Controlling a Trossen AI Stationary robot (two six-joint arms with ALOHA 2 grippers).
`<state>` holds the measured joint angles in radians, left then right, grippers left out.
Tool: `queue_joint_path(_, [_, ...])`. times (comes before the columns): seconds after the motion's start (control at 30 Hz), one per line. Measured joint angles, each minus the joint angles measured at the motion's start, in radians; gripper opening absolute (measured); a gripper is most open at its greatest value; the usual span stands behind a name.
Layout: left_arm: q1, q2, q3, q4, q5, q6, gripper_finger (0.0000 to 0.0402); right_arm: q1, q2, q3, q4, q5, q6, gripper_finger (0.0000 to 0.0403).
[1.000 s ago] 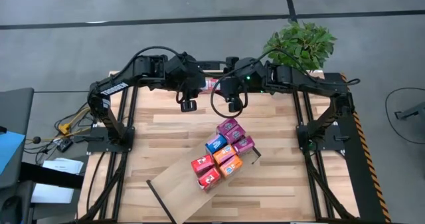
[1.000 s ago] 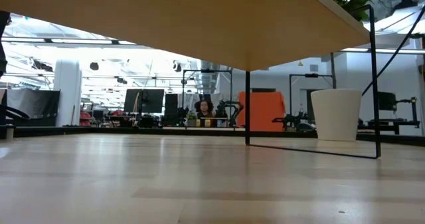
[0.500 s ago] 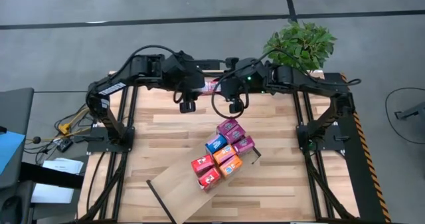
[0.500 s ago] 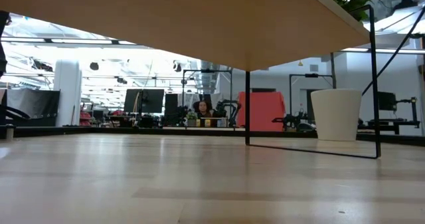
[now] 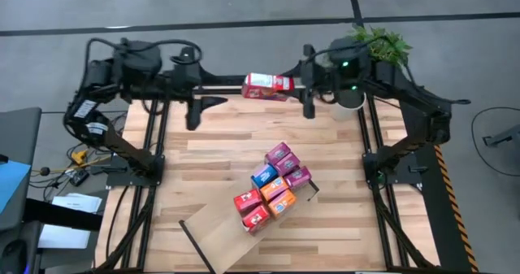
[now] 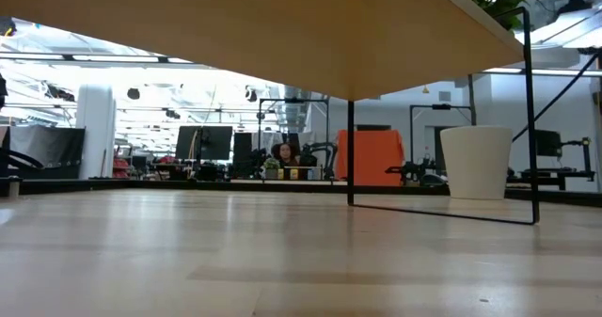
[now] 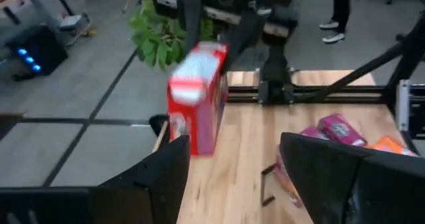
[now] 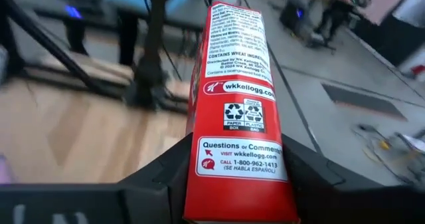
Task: Stack cereal on shelf
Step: Put the red cereal box onto the shelf
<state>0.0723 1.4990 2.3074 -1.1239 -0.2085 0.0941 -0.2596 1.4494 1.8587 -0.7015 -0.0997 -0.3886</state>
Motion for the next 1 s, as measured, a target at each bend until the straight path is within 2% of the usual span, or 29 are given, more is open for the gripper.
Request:
queue_joint_path(0.17, [0.000,0.008,-0.059,0.086,0.014,0.071,0.0227,-0.023,-0.033,0.001,0.077,-0.108,0.056,0.0214])
queue_joint_path(0.23, [0.002,0.010,-0.105,0.122,-0.005,0.082,0.0227,-0.019,-0.042,0.001,0.097,-0.109,0.059,0.0214])
queue_joint_path(0.4, [0.009,-0.033,-0.261,0.365,-0.019,0.149,0.0227,-0.003,-0.073,0.000,0.077,-0.109,0.059,0.0204])
queue_joint_path(0.53, [0.022,-0.037,-0.350,0.420,-0.044,0.174,0.0227,0.006,-0.102,0.001,0.055,-0.109,0.071,0.0199])
queue_joint_path(0.7, [0.068,-0.064,-0.405,0.534,0.097,0.132,0.0227,0.010,-0.115,0.001,0.032,-0.109,0.085,0.0206])
queue_joint_path(1.0, [0.084,-0.060,-0.432,0.581,0.186,0.110,0.0227,0.011,-0.116,0.001,0.003,-0.114,0.093,0.0201])
